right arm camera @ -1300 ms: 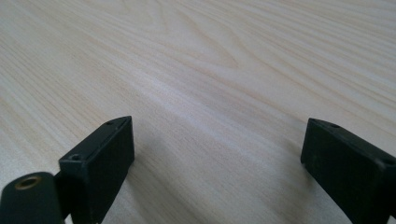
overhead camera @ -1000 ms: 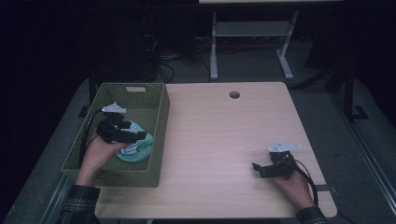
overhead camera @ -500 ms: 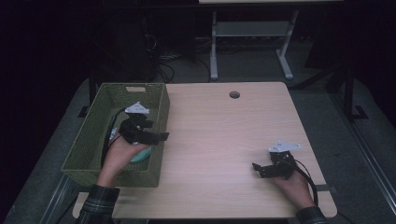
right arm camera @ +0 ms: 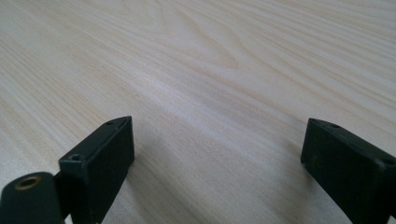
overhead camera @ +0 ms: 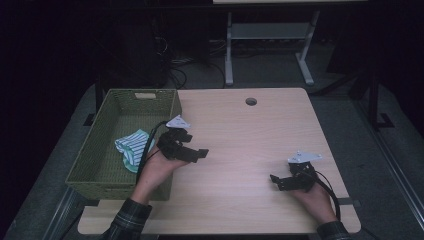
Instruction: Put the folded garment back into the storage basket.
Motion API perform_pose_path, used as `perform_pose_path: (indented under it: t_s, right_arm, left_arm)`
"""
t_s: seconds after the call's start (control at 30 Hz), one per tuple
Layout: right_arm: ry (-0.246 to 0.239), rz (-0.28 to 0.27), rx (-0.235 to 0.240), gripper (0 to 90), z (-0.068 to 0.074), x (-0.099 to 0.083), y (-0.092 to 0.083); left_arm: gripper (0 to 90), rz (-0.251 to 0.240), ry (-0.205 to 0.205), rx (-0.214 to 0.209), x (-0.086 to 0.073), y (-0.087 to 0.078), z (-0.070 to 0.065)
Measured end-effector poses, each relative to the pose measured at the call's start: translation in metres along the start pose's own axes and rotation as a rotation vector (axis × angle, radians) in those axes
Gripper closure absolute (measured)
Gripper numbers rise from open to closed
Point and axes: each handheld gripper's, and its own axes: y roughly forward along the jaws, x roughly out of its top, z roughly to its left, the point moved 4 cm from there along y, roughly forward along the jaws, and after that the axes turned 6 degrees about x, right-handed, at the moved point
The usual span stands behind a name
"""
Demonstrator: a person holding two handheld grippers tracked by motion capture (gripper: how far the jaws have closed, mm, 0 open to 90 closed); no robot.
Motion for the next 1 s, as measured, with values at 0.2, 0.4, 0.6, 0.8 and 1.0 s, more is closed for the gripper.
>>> perform_pose_path:
  t_s: [0.2,0.4,0.6,0.8,1.0]
  right_arm:
    - [-0.003,0.000,0.001,9.1,0.000,0.000,0.000]
    - [-0.010,-0.001,0.001,9.1,0.000,0.000,0.000]
    - [-0.014,-0.001,0.004,9.1,0.000,0.001,0.001]
    - [-0.017,-0.001,0.005,9.1,-0.001,0.001,0.001]
    - [-0.017,-0.001,0.005,9.1,-0.001,0.001,0.001]
  left_arm:
    - [16.2,0.017,0.052,-0.019,-0.003,0.021,-0.025]
    - [16.2,-0.022,0.074,-0.003,-0.010,0.040,-0.037]
    - [16.2,-0.031,0.084,0.017,-0.026,0.059,-0.036]
    - [16.2,0.019,0.088,0.031,-0.046,0.083,-0.035]
    - [16.1,0.091,0.104,0.042,-0.060,0.101,-0.033]
